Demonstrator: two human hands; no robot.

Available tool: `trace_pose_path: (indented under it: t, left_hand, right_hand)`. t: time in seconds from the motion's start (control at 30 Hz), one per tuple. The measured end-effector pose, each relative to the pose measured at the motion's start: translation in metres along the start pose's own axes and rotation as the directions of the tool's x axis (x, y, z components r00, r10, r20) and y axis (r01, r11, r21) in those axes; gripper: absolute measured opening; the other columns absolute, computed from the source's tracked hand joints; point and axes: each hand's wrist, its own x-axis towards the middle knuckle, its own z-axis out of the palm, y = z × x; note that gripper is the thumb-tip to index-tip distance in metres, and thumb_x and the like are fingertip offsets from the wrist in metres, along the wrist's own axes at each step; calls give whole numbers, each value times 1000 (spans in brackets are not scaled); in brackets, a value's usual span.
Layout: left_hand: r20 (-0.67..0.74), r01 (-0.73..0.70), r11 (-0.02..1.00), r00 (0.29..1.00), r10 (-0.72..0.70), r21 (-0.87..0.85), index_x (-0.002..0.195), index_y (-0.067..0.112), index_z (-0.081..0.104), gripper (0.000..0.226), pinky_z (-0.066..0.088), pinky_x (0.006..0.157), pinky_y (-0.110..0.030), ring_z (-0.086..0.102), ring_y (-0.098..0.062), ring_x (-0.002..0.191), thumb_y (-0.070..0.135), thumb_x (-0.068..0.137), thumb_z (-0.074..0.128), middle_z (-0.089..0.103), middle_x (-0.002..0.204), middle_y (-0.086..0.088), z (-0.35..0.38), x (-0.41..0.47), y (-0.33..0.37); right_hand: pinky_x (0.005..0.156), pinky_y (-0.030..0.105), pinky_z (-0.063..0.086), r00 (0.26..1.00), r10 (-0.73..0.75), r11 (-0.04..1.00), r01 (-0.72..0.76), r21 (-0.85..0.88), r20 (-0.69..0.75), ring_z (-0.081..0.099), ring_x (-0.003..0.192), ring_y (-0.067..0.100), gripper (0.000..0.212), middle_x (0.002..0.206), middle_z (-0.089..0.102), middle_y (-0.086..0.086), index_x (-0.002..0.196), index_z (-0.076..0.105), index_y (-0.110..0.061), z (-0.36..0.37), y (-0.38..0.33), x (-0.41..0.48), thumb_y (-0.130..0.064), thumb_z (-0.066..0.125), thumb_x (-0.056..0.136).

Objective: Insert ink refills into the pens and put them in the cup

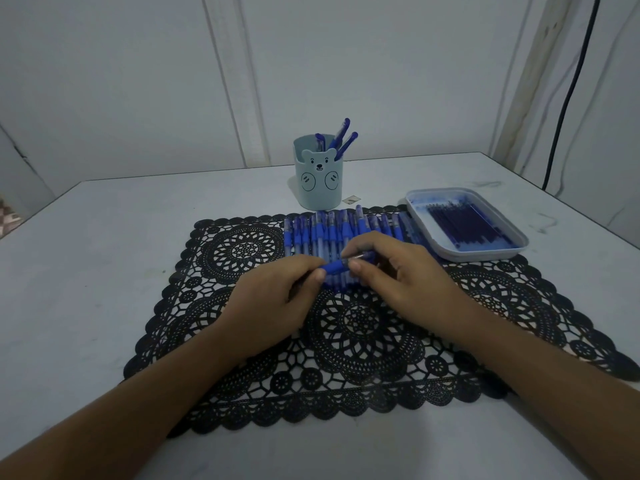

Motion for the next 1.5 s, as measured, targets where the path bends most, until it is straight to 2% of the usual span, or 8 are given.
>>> trace_pose_path:
  t: [0.2,0.4,0.53,0.67,0.97,1.13,1.3,1.5]
  left_hand:
    - [-62,-86,988,994,95,131,105,11,63,35,40,55,-15,52,-5,58,33,91,39,63,74,6,-2,5,2]
    - [-335,225,961,903,-268,-164,103,23,61,14,34,66,-1,50,2,76,24,92,54,55,87,10,-36,49,-1]
    - [-409,267,891,814,-413,-368,110,21,64,22,43,74,-21,53,-11,80,28,91,54,62,94,0,-66,114,-14]
    - [-462,265,901,787,-408,-344,106,13,66,23,42,77,-19,57,-9,84,25,90,55,67,96,-1,-75,175,-23]
    - [-178,507,861,845,-503,-27,98,14,68,19,49,85,-39,60,-23,88,23,86,56,67,96,-4,-26,211,-46]
    - [-91,483,871,867,-490,-92,69,12,61,29,42,64,-26,52,-20,69,26,91,47,61,77,-6,-24,196,-51]
    - [-158,456,869,859,-486,-193,86,18,61,19,42,74,-29,52,-19,78,22,92,44,63,84,-7,-35,164,-47]
    - [-8,485,874,874,-485,37,101,18,64,23,44,73,-26,59,-12,77,28,92,46,65,96,2,-23,90,-43]
  right_hand:
    - [71,19,47,996,21,1000,-21,3,-92,57,80,5,30,92,57,-16,117,45,-34,-5,10,4,-44,47,89]
    - [99,10,13,986,154,874,-107,-473,61,28,132,11,49,144,35,1,140,34,-16,-7,35,7,-39,34,96]
    - [103,11,8,971,204,840,-107,-531,127,16,137,8,52,151,20,-5,145,22,-20,-3,35,7,-41,28,98]
    - [100,7,4,967,214,840,-108,-532,141,12,138,7,52,151,18,-8,145,20,-22,-4,35,6,-42,26,98]
    - [107,15,10,967,214,849,-115,-515,136,13,138,6,52,151,19,-8,145,21,-22,-6,34,5,-42,27,97]
    - [109,17,11,964,222,847,-116,-519,146,12,139,7,53,151,19,-7,145,21,-22,-5,35,6,-43,27,97]
    - [107,16,14,969,209,848,-111,-519,135,17,137,7,52,150,22,-5,144,23,-21,-5,33,5,-41,29,97]
    - [107,17,17,971,203,841,-107,-530,126,20,136,9,52,150,24,-4,144,25,-20,-4,35,5,-41,31,97]
